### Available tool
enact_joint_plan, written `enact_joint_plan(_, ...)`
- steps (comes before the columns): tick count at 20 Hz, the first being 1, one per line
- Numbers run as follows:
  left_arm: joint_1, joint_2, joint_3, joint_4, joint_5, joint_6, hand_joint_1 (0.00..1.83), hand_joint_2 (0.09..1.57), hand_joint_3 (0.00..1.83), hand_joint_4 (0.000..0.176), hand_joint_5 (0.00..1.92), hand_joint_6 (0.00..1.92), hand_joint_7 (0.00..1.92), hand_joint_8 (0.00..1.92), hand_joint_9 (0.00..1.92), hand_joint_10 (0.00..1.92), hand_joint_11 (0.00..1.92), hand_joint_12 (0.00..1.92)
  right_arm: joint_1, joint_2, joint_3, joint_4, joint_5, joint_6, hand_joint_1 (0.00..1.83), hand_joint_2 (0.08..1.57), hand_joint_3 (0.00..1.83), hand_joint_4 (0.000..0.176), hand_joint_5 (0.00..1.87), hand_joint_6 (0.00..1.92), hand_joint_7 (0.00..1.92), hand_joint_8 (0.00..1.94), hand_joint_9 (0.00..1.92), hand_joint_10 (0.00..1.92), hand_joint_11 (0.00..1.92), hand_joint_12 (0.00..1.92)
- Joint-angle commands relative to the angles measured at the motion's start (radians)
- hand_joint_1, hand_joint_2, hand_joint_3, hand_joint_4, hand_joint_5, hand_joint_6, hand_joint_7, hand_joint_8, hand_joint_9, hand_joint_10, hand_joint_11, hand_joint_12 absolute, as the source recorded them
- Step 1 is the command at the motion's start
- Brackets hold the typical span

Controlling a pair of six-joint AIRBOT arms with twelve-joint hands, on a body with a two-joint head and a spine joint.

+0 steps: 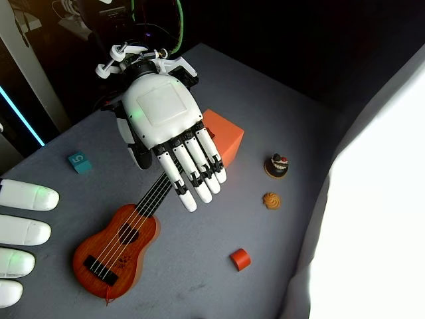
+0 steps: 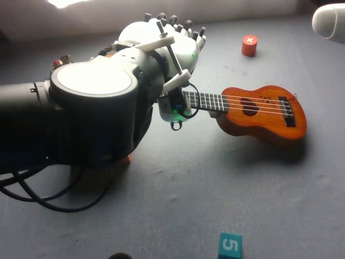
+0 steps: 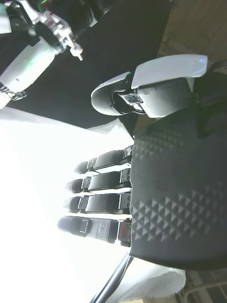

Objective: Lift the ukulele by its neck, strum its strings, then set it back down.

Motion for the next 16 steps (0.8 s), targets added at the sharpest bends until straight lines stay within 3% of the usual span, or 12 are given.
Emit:
enact_joint_plan(1, -0.002, -0.01, 0.011, 0.068, 0.039, 0.008, 0.95, 1.07, 0.0, 0.014, 0.0, 0.0, 0.0, 0.0, 0.0, 0.0, 0.0, 0.23, 0.016, 0.005, 0.0, -0.008, 0.124, 0.003, 0.0, 1.27, 0.0, 0.0, 0.13, 0.01, 0.11, 0.0, 0.07, 0.01, 0.0, 0.29)
enact_joint_plan(2, 0.001, -0.02, 0.019, 0.063, 0.045, 0.011, 0.95, 1.07, 0.0, 0.001, 0.0, 0.0, 0.0, 0.0, 0.0, 0.0, 0.0, 0.31, 0.016, 0.005, 0.0, -0.008, 0.124, 0.003, 0.0, 1.27, 0.0, 0.0, 0.15, 0.02, 0.11, 0.0, 0.06, 0.0, 0.0, 0.24)
enact_joint_plan(3, 0.003, -0.031, 0.028, 0.052, 0.057, 0.025, 0.98, 1.03, 0.0, 0.0, 0.0, 0.0, 0.0, 0.0, 0.0, 0.0, 0.0, 0.26, 0.016, 0.005, 0.0, -0.008, 0.123, 0.003, 0.01, 1.28, 0.0, 0.0, 0.12, 0.01, 0.08, 0.0, 0.03, 0.01, 0.0, 0.05)
enact_joint_plan(4, 0.007, -0.044, 0.037, 0.047, 0.062, 0.031, 0.99, 1.03, 0.0, 0.0, 0.0, 0.0, 0.0, 0.0, 0.0, 0.0, 0.0, 0.25, 0.016, 0.005, 0.0, -0.008, 0.123, 0.002, 0.04, 1.29, 0.0, 0.0, 0.12, 0.0, 0.08, 0.0, 0.02, 0.01, 0.0, 0.01)
enact_joint_plan(5, 0.01, -0.051, 0.042, 0.043, 0.068, 0.035, 0.95, 1.05, 0.0, 0.0, 0.0, 0.0, 0.0, 0.0, 0.0, 0.0, 0.0, 0.18, 0.016, 0.005, 0.0, -0.008, 0.123, 0.002, 0.04, 1.28, 0.0, 0.0, 0.15, 0.0, 0.14, 0.0, 0.12, 0.02, 0.0, 0.31)
enact_joint_plan(8, 0.025, -0.087, 0.07, 0.033, 0.083, 0.039, 0.87, 1.1, 0.01, 0.0, 0.0, 0.0, 0.0, 0.0, 0.0, 0.0, 0.0, 0.12, 0.016, 0.005, 0.0, -0.008, 0.123, 0.002, 0.08, 1.29, 0.0, 0.0, 0.12, 0.0, 0.09, 0.0, 0.11, 0.01, 0.0, 0.31)
enact_joint_plan(11, 0.035, -0.124, 0.102, 0.029, 0.101, 0.06, 0.86, 1.06, 0.0, 0.0, 0.0, 0.0, 0.0, 0.0, 0.0, 0.0, 0.0, 0.17, 0.016, 0.005, 0.0, -0.011, 0.12, -0.001, 0.06, 1.28, 0.0, 0.0, 0.1, 0.0, 0.11, 0.0, 0.14, 0.02, 0.0, 0.52)
enact_joint_plan(14, 0.05, -0.145, 0.126, 0.028, 0.108, 0.07, 0.87, 1.03, 0.0, 0.001, 0.0, 0.0, 0.0, 0.0, 0.0, 0.0, 0.0, 0.05, 0.016, 0.005, 0.0, -0.018, 0.117, -0.001, 0.0, 1.29, 0.0, 0.0, 0.11, 0.01, 0.14, 0.01, 0.14, 0.02, 0.0, 0.34)
enact_joint_plan(15, 0.054, -0.148, 0.131, 0.028, 0.11, 0.07, 0.86, 1.03, 0.0, 0.0, 0.0, 0.0, 0.0, 0.0, 0.0, 0.0, 0.0, 0.08, 0.016, 0.005, 0.0, -0.018, 0.116, -0.001, 0.01, 1.29, 0.0, 0.0, 0.13, 0.01, 0.14, 0.01, 0.14, 0.01, 0.0, 0.29)
enact_joint_plan(16, 0.06, -0.15, 0.135, 0.028, 0.116, 0.07, 0.87, 1.03, 0.0, 0.0, 0.0, 0.0, 0.0, 0.0, 0.0, 0.0, 0.0, 0.06, 0.016, 0.005, 0.0, -0.018, 0.114, -0.001, 0.02, 1.3, 0.0, 0.0, 0.13, 0.01, 0.12, 0.01, 0.1, 0.01, 0.0, 0.15)
